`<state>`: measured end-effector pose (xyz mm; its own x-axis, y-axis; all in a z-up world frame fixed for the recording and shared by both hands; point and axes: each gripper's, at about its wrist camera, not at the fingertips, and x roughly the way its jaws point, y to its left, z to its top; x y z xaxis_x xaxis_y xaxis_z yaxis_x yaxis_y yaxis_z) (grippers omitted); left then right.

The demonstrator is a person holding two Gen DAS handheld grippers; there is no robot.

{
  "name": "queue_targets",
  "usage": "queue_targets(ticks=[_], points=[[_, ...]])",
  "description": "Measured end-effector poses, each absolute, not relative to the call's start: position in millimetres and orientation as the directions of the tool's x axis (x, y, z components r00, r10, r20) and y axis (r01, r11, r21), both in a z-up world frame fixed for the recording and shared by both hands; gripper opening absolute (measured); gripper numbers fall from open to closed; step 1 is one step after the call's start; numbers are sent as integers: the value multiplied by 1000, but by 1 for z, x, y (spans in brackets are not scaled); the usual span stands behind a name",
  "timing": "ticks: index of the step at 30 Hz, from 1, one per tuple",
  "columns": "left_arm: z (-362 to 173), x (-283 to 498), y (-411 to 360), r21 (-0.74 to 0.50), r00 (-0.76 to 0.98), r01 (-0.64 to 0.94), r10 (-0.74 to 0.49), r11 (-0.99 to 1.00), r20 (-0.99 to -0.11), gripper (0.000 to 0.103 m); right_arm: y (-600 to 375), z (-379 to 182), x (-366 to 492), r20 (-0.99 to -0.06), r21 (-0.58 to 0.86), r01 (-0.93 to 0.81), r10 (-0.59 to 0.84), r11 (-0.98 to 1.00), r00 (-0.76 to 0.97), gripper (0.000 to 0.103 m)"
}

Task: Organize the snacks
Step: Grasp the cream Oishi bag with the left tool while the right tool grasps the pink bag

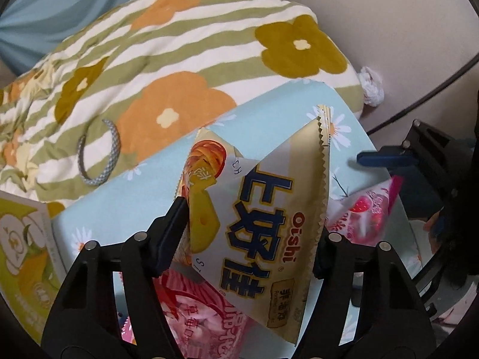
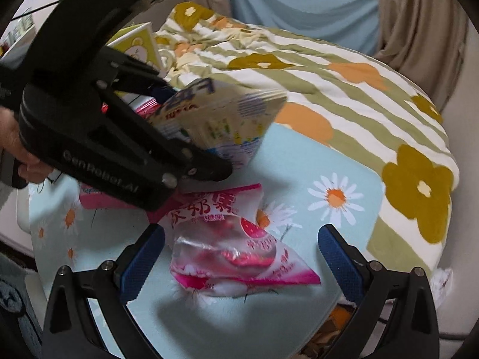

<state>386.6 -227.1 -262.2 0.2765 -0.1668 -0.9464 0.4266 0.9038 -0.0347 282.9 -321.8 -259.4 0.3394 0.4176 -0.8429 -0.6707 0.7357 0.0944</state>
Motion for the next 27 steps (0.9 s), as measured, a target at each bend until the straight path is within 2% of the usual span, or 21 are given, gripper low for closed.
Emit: queue_targets(ticks=[5,13,14,15,16,21,27], points=[[-259,387,-221,-28,292,404,-158,914,-943,65,-315,-262,288,-852,107,-695,426,711,304,101],[-259,383,-213,-43,301,370,-163,928,-940,65,-304,-266,283,-869,70,-734,402,676,288,92],[-259,382,-213,-43,305,370,-165,928,-938,65,-303,-267,281,-871,61,-739,397,671,289,87],[-258,382,-212,-44,309,367,-166,929,-937,65,-300,-268,279,-875,47,-749,388,661,288,73],[-258,382,-212,-47,309,365,-168,930,-936,65,-296,-271,276,-882,33,-758,376,652,284,69],[-251,377,-212,-52,317,366,-177,929,-932,61,-295,-268,268,-877,6,-741,360,671,319,58],[-232,371,-215,-66,343,370,-202,927,-917,59,-306,-259,259,-876,29,-702,356,712,325,54]])
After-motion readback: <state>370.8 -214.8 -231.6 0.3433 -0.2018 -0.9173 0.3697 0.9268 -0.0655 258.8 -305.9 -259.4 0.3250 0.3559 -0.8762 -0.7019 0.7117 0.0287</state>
